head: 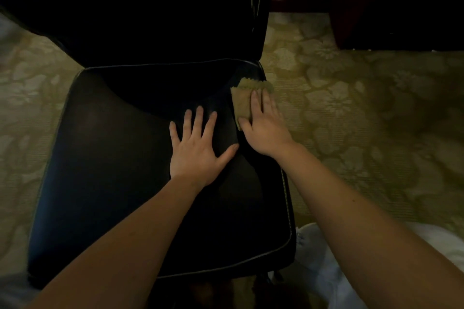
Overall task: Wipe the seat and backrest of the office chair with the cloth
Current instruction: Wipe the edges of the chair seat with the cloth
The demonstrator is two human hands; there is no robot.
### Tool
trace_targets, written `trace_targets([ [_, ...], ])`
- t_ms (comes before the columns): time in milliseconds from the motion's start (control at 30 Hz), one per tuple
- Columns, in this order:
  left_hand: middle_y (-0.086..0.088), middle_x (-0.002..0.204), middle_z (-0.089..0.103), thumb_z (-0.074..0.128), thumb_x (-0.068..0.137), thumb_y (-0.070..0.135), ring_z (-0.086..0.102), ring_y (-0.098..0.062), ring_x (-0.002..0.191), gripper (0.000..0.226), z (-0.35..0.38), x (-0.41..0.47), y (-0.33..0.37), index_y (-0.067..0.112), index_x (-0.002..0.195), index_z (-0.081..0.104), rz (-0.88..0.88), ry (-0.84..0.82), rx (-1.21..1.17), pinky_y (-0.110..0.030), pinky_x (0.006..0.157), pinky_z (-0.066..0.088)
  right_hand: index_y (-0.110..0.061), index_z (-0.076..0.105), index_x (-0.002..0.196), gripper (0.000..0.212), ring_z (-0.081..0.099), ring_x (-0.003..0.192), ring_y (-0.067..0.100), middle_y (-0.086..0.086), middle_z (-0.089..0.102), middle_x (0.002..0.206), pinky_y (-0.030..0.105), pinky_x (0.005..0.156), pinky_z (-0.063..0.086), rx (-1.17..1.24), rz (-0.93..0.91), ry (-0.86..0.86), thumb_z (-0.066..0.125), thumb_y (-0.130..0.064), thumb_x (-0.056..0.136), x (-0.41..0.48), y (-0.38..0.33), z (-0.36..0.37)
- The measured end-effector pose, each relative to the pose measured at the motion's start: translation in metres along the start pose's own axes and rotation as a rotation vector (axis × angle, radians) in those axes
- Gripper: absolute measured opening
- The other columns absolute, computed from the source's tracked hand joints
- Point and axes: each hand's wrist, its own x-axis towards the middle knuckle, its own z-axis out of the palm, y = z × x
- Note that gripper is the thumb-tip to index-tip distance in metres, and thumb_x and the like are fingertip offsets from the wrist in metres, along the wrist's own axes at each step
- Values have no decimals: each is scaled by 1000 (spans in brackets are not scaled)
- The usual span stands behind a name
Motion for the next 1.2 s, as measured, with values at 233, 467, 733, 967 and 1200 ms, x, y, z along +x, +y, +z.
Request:
trace_targets([
  [233,-5,171,2,15,88,83,-5,-26,157,92,1,1,1,28,162,10,-12,14,-18,-58,124,-1,-12,-4,160,76,-9,154,26,13,-9,167,42,124,-1,45,5,12,33,-47,104,-9,3,2],
  [467,-6,171,2,11,88,84,-4,-28,157,93,2,0,-1,27,162,8,9,10,10,-59,124,0,-10,-4,159,77,-8,154,29,16,-7,166,47,125,4,13,-6,12,35,-46,104,-36,7,13],
  [733,-6,171,-1,9,86,84,-6,-28,157,95,-1,2,0,27,162,5,-4,-9,3,-59,124,0,-11,-8,159,77,-12,153,28,14,-14,166,44,125,-1,21,27,-34,32,-47,104,-5,-1,-1],
  [967,-6,171,0,10,87,84,-5,-28,157,94,3,1,-2,28,162,6,10,11,-2,-59,124,-1,-10,-7,159,78,-12,153,29,16,-12,166,44,124,-2,-32,7,-11,32,-48,103,-20,1,7],
  [1200,-7,171,-1,12,89,82,-5,-29,157,92,2,2,-1,27,162,4,2,1,15,-60,124,0,-9,-6,159,78,-13,153,31,17,-11,166,44,124,-3,-52,29,-23,31,-48,103,5,-7,-3],
])
